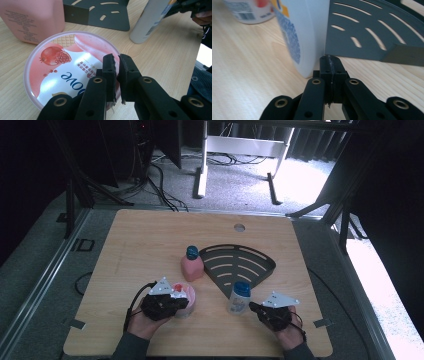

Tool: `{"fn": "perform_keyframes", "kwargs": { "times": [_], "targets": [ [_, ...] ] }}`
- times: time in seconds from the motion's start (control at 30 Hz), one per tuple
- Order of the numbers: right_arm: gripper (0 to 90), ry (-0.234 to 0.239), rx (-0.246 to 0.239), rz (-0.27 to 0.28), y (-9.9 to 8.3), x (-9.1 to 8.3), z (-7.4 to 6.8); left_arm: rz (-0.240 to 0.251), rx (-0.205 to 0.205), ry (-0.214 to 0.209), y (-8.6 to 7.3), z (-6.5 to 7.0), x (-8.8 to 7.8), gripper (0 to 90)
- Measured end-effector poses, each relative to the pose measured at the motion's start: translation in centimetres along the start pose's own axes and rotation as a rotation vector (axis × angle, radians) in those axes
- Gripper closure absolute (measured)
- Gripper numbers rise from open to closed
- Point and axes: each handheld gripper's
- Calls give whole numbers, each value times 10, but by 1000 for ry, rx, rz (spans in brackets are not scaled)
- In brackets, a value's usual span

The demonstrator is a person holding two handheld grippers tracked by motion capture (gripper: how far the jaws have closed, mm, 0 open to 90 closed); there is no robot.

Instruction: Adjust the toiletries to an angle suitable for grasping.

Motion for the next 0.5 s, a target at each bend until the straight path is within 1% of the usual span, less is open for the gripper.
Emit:
{"fn": "perform_keyframes", "kwargs": {
  "times": [0.03, 0.07, 0.1, 0.13, 0.17, 0.2, 0.3, 0.37, 0.43, 0.5],
  "targets": [
    [900, 17, -11, 5, 2, 2, -6, -2, 0, 5, 0, 1, 0, 835],
    [900, 17, -11, 5, 2, 2, -6, -3, 3, 14, 1, 2, 0, 835],
    [900, 33, -23, 7, 4, 3, -11, -7, 14, 30, 1, 4, 0, 840],
    [900, 33, -23, 7, 4, 3, -11, -6, 22, 35, 2, 6, 0, 840],
    [900, 54, -27, 8, 6, 3, -15, -3, 26, 27, 3, 8, 0, 859],
    [900, 54, -27, 8, 6, 3, -15, 4, 30, 19, 4, 10, 0, 859],
    [900, 88, -32, 23, 10, 5, -19, 1, 65, 15, 10, 18, 1, 876],
    [899, 92, -45, 22, 14, 8, -22, -3, 83, 8, 14, 23, 2, 876],
    [900, 107, -58, 27, 20, 13, -25, -7, 96, -5, 17, 28, 5, 873],
    [900, 112, -62, 25, 22, 15, -27, -12, 108, -20, 19, 33, 9, 873]
  ]
}}
Point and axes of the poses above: each handheld gripper's, and its own axes: x roughly forward along the jaws, y roughly out of its top, z roughly to its right, and after that the axes turned 10 degrees about -x, right-handed
